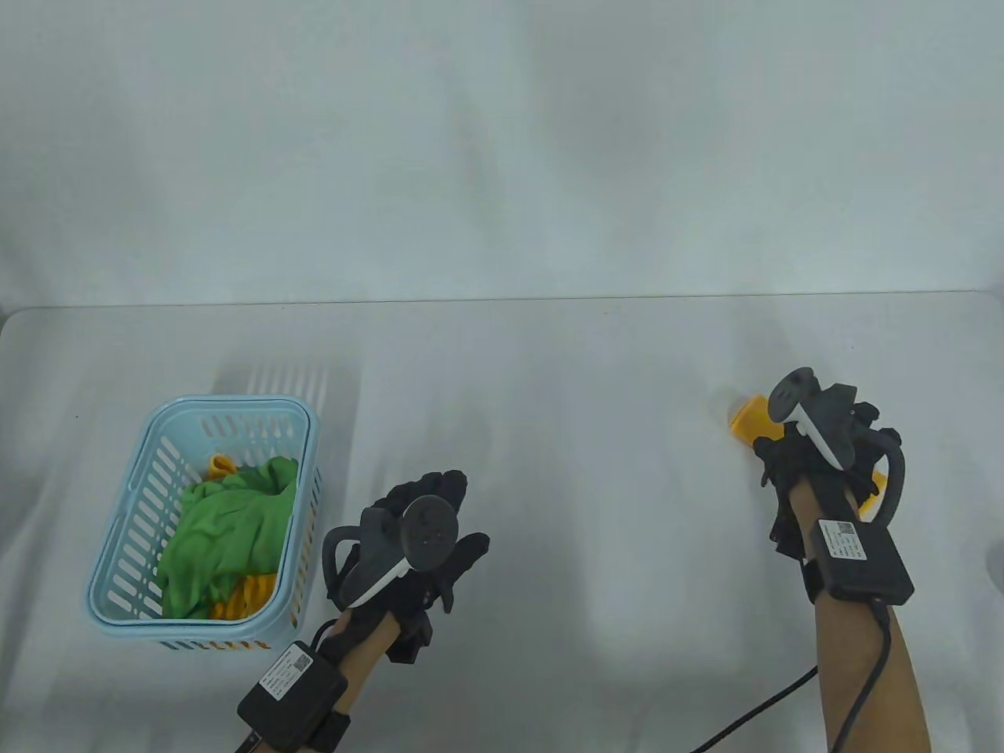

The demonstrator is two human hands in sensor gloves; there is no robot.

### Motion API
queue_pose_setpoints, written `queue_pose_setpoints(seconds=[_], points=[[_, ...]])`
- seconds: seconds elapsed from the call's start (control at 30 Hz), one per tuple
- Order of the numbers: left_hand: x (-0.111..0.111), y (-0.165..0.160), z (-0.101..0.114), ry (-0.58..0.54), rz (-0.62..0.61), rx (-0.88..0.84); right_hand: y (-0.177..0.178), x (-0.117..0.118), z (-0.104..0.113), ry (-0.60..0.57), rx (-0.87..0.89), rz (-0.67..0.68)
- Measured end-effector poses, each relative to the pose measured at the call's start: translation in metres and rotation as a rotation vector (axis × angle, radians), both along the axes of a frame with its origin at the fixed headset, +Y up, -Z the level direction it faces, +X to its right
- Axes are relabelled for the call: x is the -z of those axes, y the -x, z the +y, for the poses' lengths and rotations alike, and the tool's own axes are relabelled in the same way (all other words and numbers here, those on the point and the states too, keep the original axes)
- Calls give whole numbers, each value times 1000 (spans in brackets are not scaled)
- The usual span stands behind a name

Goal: Roll square towel into towel roll

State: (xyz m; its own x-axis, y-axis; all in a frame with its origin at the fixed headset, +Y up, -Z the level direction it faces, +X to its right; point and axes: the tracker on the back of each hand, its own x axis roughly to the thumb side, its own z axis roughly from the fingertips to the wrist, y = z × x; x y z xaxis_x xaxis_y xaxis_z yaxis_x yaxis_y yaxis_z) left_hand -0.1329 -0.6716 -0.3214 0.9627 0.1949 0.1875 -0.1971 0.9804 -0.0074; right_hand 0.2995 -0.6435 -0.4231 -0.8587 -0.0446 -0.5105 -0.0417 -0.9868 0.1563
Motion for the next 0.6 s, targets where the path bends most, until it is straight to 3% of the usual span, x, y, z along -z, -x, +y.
queue_pose_setpoints(seconds=[0.3, 0.6], points=[[-8, 1, 10, -52, 2, -21, 90, -34, 25, -160, 100, 315], [-14, 3, 17, -104, 7, -51, 166, -88, 6, -308, 289, 582]])
